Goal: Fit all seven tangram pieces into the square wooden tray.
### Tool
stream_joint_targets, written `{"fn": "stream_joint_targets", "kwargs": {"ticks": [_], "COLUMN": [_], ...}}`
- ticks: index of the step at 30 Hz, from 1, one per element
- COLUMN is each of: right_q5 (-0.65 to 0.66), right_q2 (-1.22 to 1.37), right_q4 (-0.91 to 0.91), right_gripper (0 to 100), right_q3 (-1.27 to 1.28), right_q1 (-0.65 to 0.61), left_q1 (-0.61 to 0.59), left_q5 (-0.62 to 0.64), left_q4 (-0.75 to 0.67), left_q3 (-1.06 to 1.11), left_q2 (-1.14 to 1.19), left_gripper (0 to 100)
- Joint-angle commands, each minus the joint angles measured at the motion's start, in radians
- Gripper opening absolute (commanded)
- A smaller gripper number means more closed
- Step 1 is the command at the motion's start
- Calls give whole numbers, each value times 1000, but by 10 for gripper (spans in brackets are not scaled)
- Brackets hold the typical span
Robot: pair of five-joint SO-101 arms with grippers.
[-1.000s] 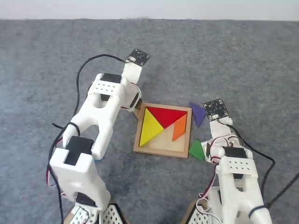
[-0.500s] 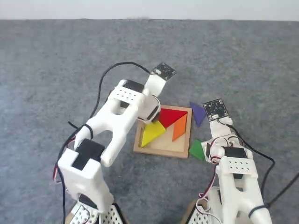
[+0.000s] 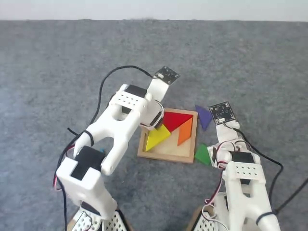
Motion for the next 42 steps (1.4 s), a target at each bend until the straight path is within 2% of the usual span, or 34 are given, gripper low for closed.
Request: {"fn": "stream_joint_targets", "kwargs": {"ticks": [1, 10, 18, 22, 26, 29, 32, 35, 42], "right_q5": [12, 12, 12, 12, 12, 12, 12, 12, 12], "right_q2": [-21, -21, -21, -21, -21, -21, -19, -19, -18], "right_q4": [-7, -7, -7, -7, -7, -7, -8, -8, -8], "right_gripper": [8, 8, 8, 8, 8, 8, 8, 8, 8], "right_q3": [-8, -8, -8, -8, -8, -8, -8, -8, -8], "right_q1": [-8, -10, -10, -10, -10, -10, -10, -10, -10], "left_q1": [-17, -135, -124, -118, -117, -44, 75, 146, 155], "left_q5": [17, -34, -48, -46, -46, -46, -44, -9, -3], "left_q4": [-34, -35, -29, 26, 146, 161, 98, -38, -195], "left_q3": [-2, -8, -33, -31, -21, 54, 166, 263, 294], "left_q2": [14, 12, -11, -126, -301, -417, -466, -431, -198], "left_gripper": [177, 177, 177, 177, 177, 177, 177, 177, 177]}}
